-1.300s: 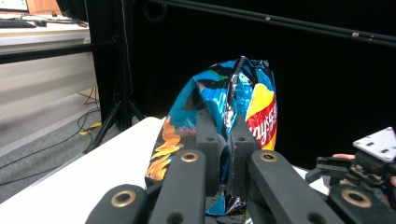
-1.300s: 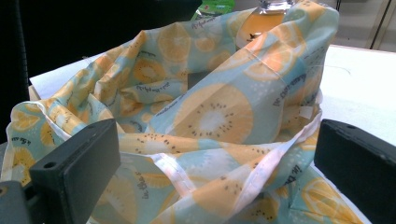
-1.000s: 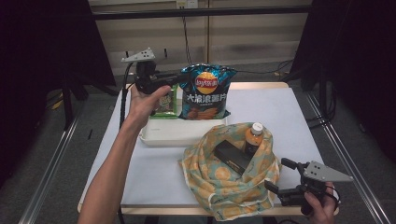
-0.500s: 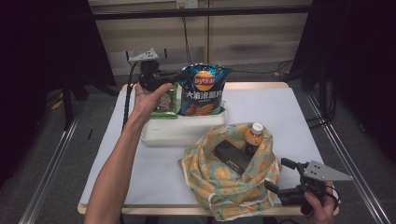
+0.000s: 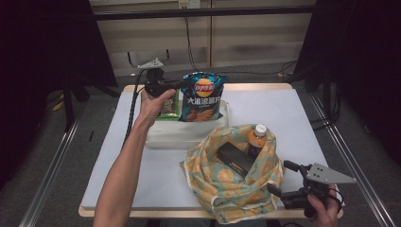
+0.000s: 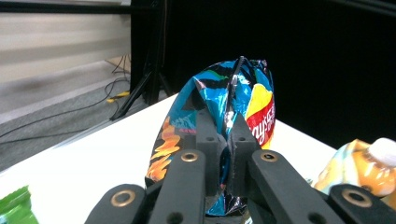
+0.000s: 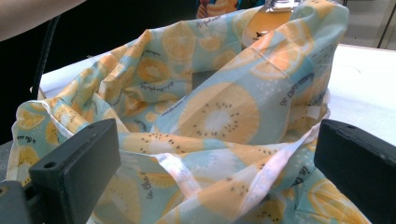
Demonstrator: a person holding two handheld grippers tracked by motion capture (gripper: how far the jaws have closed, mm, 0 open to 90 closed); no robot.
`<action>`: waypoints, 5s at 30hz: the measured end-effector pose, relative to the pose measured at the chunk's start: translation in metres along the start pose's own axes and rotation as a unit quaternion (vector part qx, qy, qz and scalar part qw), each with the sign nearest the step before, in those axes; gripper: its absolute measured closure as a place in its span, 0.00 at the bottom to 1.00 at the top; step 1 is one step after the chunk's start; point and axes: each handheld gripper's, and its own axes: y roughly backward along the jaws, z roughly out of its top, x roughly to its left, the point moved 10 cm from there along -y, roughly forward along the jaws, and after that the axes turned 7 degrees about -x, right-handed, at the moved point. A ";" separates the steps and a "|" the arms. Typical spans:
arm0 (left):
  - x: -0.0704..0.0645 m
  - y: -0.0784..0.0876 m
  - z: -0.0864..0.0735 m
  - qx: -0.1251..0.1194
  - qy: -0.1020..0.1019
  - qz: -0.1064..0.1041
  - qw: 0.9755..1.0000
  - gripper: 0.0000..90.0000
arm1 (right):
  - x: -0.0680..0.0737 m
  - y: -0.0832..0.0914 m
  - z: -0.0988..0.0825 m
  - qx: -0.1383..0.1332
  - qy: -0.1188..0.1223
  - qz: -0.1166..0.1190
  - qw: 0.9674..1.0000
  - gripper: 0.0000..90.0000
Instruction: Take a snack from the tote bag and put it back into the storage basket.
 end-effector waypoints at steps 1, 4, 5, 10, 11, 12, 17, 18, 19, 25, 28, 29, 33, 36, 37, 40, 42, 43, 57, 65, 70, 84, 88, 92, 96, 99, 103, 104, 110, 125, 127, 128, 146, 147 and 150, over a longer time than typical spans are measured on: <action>0.002 0.000 -0.002 0.004 0.001 0.002 1.000 0.96 | 0.000 0.000 0.000 0.000 -0.001 -0.001 1.000 0.00; 0.006 -0.003 -0.006 0.006 0.001 0.001 1.000 0.96 | -0.001 0.000 0.000 -0.001 -0.001 -0.002 1.000 0.00; 0.008 -0.005 -0.007 0.008 0.000 0.001 1.000 0.96 | -0.001 0.000 0.000 0.000 0.001 -0.001 1.000 0.00; 0.009 -0.019 -0.017 0.017 -0.003 0.003 1.000 0.96 | 0.002 -0.001 0.000 0.002 0.004 0.003 1.000 0.00; 0.010 -0.021 -0.019 0.019 -0.001 0.002 1.000 0.96 | 0.002 -0.001 0.000 0.001 0.002 0.003 1.000 0.00; 0.012 -0.022 -0.021 0.022 0.000 0.004 1.000 0.96 | 0.001 0.000 0.000 0.000 0.002 0.002 1.000 0.00; 0.016 -0.024 -0.024 0.018 0.010 0.007 1.000 0.96 | 0.000 0.001 0.000 -0.001 0.002 0.002 1.000 0.00; 0.016 -0.025 -0.023 0.019 0.008 0.008 1.000 0.96 | 0.000 0.001 0.001 -0.001 0.002 0.002 1.000 0.00; 0.016 -0.026 -0.023 0.020 0.006 0.008 1.000 0.96 | 0.000 0.001 0.000 0.001 0.002 0.001 1.000 0.00; 0.028 -0.029 -0.025 0.038 -0.007 0.023 0.999 0.95 | 0.001 0.000 0.000 0.001 0.001 0.004 1.000 0.00; 0.030 -0.032 -0.024 0.045 -0.011 0.024 0.999 0.94 | 0.001 0.000 0.000 0.002 0.000 0.006 1.000 0.00; 0.031 -0.032 -0.024 0.047 -0.016 0.026 0.998 0.94 | 0.001 0.000 0.000 0.002 0.001 0.007 1.000 0.00; 0.035 -0.035 -0.026 0.046 -0.015 0.041 0.998 0.87 | 0.001 0.000 0.000 0.002 0.001 0.006 1.000 0.00; 0.039 -0.036 -0.031 0.049 -0.009 0.051 0.997 0.80 | 0.001 0.001 0.000 0.001 -0.001 0.006 1.000 0.00; 0.039 -0.035 -0.032 0.052 -0.012 0.049 0.997 0.76 | 0.002 0.001 0.000 -0.001 0.002 0.008 1.000 0.00; 0.039 -0.036 -0.035 0.058 -0.016 0.049 0.997 0.72 | 0.001 0.001 0.000 0.000 0.003 0.007 1.000 0.00; 0.039 -0.038 -0.037 0.060 -0.013 0.054 0.997 0.67 | 0.001 0.001 0.000 -0.001 0.000 0.006 1.000 0.00; 0.039 -0.038 -0.039 0.060 -0.011 0.053 0.997 0.64 | 0.001 0.001 0.000 0.000 -0.001 0.006 1.000 0.00; 0.045 -0.020 -0.045 0.074 -0.009 0.082 0.994 0.35 | 0.003 0.000 0.000 0.000 0.002 0.009 1.000 0.00; 0.044 -0.003 -0.051 0.071 -0.007 0.088 0.994 0.35 | 0.003 0.000 0.000 0.001 0.001 0.007 1.000 0.00; 0.033 0.004 -0.053 0.066 -0.011 0.073 0.995 0.45 | 0.003 0.000 0.000 0.001 0.002 0.006 1.000 0.00; 0.014 -0.017 -0.109 0.151 -0.023 0.004 0.988 1.00 | 0.002 0.001 0.000 0.002 0.005 0.006 1.000 0.00; 0.010 -0.027 -0.113 0.158 -0.022 -0.003 0.987 1.00 | 0.002 0.001 0.000 0.002 0.004 0.005 1.000 0.00; 0.010 -0.036 -0.122 0.181 -0.024 0.002 0.983 1.00 | 0.001 0.003 0.000 0.002 0.004 0.001 1.000 0.00; 0.015 -0.038 -0.133 0.218 -0.028 0.013 0.976 1.00 | 0.001 0.003 0.000 0.001 0.004 0.001 1.000 0.00; 0.020 -0.039 -0.138 0.228 -0.021 0.017 0.973 1.00 | 0.002 0.003 0.000 0.000 0.002 0.003 1.000 0.00; 0.024 -0.039 -0.144 0.253 -0.028 0.019 0.967 1.00 | 0.001 0.002 0.000 0.001 0.003 0.002 1.000 0.00; 0.023 -0.041 -0.144 0.248 -0.022 0.022 0.968 1.00 | 0.001 0.002 0.000 0.002 0.003 0.003 1.000 0.00; 0.027 -0.042 -0.144 0.249 -0.018 0.031 0.968 1.00 | 0.001 0.002 0.000 0.002 0.002 0.002 1.000 0.00; 0.026 -0.060 -0.142 0.246 -0.013 0.041 0.968 0.98 | 0.000 0.002 0.000 0.001 0.002 0.001 1.000 0.00; 0.025 -0.062 -0.143 0.245 -0.014 0.036 0.969 0.98 | 0.001 0.003 0.000 0.002 0.003 0.003 1.000 0.00; 0.026 -0.062 -0.143 0.244 -0.015 0.036 0.969 0.97 | 0.001 0.003 0.000 0.002 0.003 0.004 1.000 0.00; -0.011 -0.036 -0.115 0.170 -0.014 -0.004 0.985 0.88 | 0.000 0.001 -0.001 0.005 0.003 -0.004 1.000 0.01; -0.014 -0.033 -0.113 0.163 -0.010 -0.008 0.987 0.88 | 0.000 0.001 0.000 0.002 0.001 -0.003 1.000 0.00; -0.026 -0.024 -0.107 0.143 -0.013 -0.023 0.989 0.87 | 0.000 0.001 0.001 0.000 -0.001 -0.002 1.000 0.01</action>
